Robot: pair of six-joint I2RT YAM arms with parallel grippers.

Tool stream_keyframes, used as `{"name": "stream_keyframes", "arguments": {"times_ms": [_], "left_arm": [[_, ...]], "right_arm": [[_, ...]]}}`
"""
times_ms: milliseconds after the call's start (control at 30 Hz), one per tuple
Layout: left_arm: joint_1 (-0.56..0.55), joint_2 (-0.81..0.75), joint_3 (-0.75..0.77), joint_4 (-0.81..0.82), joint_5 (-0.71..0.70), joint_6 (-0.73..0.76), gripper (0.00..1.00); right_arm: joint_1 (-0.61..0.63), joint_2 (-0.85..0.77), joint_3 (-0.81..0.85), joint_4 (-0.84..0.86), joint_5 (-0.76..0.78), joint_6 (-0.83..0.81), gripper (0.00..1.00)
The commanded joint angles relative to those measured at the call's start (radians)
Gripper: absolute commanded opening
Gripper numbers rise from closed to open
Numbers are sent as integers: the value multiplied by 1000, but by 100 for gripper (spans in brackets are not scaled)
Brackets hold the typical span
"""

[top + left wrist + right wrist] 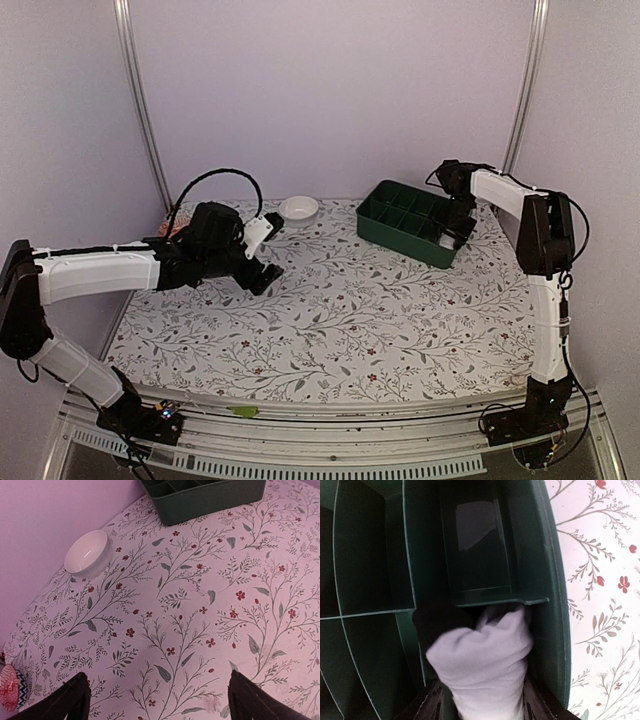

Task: Roll the underwear
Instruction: Place the underwear in the storage box.

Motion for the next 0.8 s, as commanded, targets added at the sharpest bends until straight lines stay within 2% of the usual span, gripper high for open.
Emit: {"name": "stream_keyframes", "arguments": {"times_ms": [0,333,567,767], "left_arm": [[-17,10,28,20,-9,11,96],[-22,-1,28,20,-16,5,96],[-20,-1,50,14,-15,-11,96],[-20,1,55,16,-15,-3,96]], "right_arm": [[-14,-31,-23,-60,12,21,60],[-13,-67,11,-55,15,23,68],[-13,-140,15,35,-25,-45,81],[-13,-182,15,90,-5,-102,82]]}}
